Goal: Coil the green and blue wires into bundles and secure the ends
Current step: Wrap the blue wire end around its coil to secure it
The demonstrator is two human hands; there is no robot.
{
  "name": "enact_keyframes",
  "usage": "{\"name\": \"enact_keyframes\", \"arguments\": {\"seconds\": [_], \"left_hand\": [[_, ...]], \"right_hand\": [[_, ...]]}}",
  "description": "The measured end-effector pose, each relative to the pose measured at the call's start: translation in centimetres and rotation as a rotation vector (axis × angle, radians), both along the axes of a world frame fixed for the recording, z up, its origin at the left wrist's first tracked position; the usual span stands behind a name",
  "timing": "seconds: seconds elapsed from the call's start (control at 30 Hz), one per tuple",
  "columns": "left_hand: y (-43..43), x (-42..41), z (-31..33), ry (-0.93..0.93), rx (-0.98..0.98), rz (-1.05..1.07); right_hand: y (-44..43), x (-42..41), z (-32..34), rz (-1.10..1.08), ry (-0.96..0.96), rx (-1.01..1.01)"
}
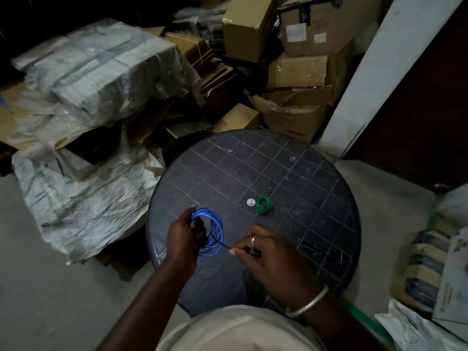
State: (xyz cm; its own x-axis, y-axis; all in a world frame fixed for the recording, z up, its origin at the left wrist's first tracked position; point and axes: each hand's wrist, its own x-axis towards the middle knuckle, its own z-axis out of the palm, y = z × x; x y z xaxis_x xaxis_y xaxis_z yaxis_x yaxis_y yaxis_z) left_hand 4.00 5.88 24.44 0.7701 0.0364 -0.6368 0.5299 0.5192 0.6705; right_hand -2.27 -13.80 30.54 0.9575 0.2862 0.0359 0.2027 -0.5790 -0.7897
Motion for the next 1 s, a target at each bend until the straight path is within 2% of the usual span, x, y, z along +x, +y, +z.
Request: {"name": "enact_keyframes", "arguments": {"seconds": [0.17, 0.43, 0.6, 0.77, 0.87, 1.0], "left_hand": [[-0.9, -0.5, 1.4, -0.056, 0.014, -0.031], [-0.9, -0.9, 3.5, -0.175, -0.032, -0.098], [-0.8, -1.0, 4.6, -0.246, -0.160, -0.108], [-0.1, -1.7, 5.4, -0.252, -0.076, -0.360], [0.0, -2.1, 5.9, -0.214, -0.028, -0.392], [0.4, -2.4, 5.2, -0.134, -0.088, -0.402]], "right_hand": [[1.4, 0.3, -0.7, -0.091, -0.116, -0.143], [2.3, 0.7, -0.9, -0.266, -0.229, -0.063], [2.4, 0.4, -0.5, -0.272, -0.356, -0.105], [2.0, -0.1, 0.2, -0.255, -0.452, -0.166], [2.1, -0.5, 0.1, -0.212, -0.516, -0.213], [2.1, -0.6, -0.1, -0.152, -0.567, -0.279]]}}
